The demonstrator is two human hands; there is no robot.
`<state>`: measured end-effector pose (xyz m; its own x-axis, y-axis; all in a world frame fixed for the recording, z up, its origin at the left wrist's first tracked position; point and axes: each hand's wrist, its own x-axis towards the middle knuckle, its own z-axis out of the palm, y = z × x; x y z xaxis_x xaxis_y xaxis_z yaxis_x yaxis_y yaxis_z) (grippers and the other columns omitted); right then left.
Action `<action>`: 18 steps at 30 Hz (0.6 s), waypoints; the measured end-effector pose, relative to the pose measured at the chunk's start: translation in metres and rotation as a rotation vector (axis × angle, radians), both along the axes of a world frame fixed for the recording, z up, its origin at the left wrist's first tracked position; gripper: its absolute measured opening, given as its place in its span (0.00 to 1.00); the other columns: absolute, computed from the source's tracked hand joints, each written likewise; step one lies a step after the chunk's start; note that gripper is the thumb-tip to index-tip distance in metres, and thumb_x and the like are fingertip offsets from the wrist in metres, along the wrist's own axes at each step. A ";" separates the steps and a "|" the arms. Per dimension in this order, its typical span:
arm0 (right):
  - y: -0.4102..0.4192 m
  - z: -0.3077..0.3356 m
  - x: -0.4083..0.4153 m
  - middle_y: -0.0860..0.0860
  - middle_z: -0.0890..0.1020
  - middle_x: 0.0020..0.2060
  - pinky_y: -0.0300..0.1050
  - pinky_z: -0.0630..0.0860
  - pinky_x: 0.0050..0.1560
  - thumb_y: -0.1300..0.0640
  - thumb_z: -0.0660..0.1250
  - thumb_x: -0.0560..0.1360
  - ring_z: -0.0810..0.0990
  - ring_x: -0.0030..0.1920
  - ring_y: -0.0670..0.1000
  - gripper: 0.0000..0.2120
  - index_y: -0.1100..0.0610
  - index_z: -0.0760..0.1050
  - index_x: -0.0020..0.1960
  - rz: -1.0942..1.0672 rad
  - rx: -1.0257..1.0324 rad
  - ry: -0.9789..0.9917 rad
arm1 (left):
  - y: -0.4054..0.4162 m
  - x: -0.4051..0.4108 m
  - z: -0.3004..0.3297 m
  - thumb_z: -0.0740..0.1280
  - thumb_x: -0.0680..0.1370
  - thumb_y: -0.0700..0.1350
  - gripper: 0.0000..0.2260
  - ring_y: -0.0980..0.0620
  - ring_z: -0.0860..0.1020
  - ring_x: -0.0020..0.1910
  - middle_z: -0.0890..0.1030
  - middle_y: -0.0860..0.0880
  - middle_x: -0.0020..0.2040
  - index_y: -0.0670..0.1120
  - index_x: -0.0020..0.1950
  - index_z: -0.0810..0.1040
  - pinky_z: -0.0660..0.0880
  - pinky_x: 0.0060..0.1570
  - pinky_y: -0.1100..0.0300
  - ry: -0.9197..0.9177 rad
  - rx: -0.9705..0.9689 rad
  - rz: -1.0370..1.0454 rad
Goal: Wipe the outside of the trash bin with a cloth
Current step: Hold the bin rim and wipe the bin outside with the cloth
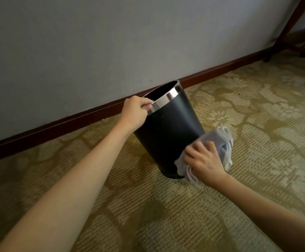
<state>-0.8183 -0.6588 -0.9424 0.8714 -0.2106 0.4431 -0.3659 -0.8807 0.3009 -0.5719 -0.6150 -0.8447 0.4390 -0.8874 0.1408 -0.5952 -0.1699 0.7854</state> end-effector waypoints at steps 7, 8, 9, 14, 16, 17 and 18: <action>-0.009 0.048 0.022 0.54 0.78 0.41 0.52 0.61 0.44 0.59 0.60 0.70 0.71 0.44 0.56 0.09 0.56 0.79 0.40 -0.016 0.041 -0.179 | -0.005 -0.022 0.005 0.64 0.79 0.41 0.11 0.50 0.75 0.61 0.80 0.49 0.59 0.48 0.59 0.81 0.70 0.60 0.56 -0.016 0.041 -0.067; -0.015 0.065 0.034 0.55 0.79 0.41 0.52 0.61 0.45 0.60 0.62 0.70 0.70 0.45 0.55 0.07 0.56 0.79 0.40 -0.049 0.052 -0.303 | -0.006 -0.026 0.006 0.64 0.78 0.40 0.11 0.51 0.76 0.58 0.82 0.49 0.56 0.48 0.57 0.82 0.71 0.58 0.57 -0.028 0.030 -0.088; -0.021 0.079 0.044 0.55 0.79 0.41 0.51 0.61 0.45 0.60 0.65 0.70 0.70 0.45 0.55 0.05 0.56 0.80 0.39 -0.092 0.055 -0.418 | -0.006 -0.029 0.007 0.64 0.78 0.39 0.10 0.52 0.78 0.55 0.83 0.50 0.52 0.48 0.54 0.83 0.71 0.55 0.59 -0.044 0.014 -0.106; -0.015 0.063 0.050 0.55 0.79 0.40 0.52 0.63 0.43 0.61 0.68 0.71 0.70 0.45 0.56 0.04 0.55 0.81 0.43 -0.113 -0.008 -0.509 | -0.005 -0.027 0.010 0.65 0.77 0.39 0.10 0.53 0.79 0.52 0.84 0.50 0.49 0.48 0.53 0.84 0.73 0.56 0.57 -0.048 0.010 -0.087; -0.009 0.036 0.035 0.55 0.79 0.40 0.52 0.63 0.42 0.62 0.68 0.71 0.69 0.45 0.55 0.05 0.55 0.81 0.44 -0.033 -0.031 -0.417 | -0.002 -0.020 0.011 0.64 0.78 0.39 0.11 0.54 0.77 0.56 0.82 0.50 0.54 0.48 0.57 0.82 0.70 0.57 0.60 -0.007 0.032 -0.091; -0.006 0.023 0.028 0.55 0.78 0.41 0.52 0.63 0.42 0.61 0.67 0.71 0.69 0.45 0.55 0.05 0.55 0.81 0.44 -0.003 -0.040 -0.354 | 0.000 -0.018 0.012 0.63 0.79 0.39 0.11 0.54 0.76 0.58 0.82 0.50 0.55 0.47 0.58 0.82 0.69 0.57 0.61 0.007 0.036 -0.094; -0.002 0.009 0.020 0.54 0.76 0.43 0.53 0.62 0.42 0.61 0.66 0.71 0.69 0.45 0.56 0.05 0.55 0.80 0.44 0.022 -0.045 -0.273 | 0.002 -0.016 0.012 0.63 0.79 0.39 0.11 0.53 0.75 0.58 0.81 0.50 0.56 0.47 0.58 0.81 0.69 0.57 0.61 0.015 0.040 -0.091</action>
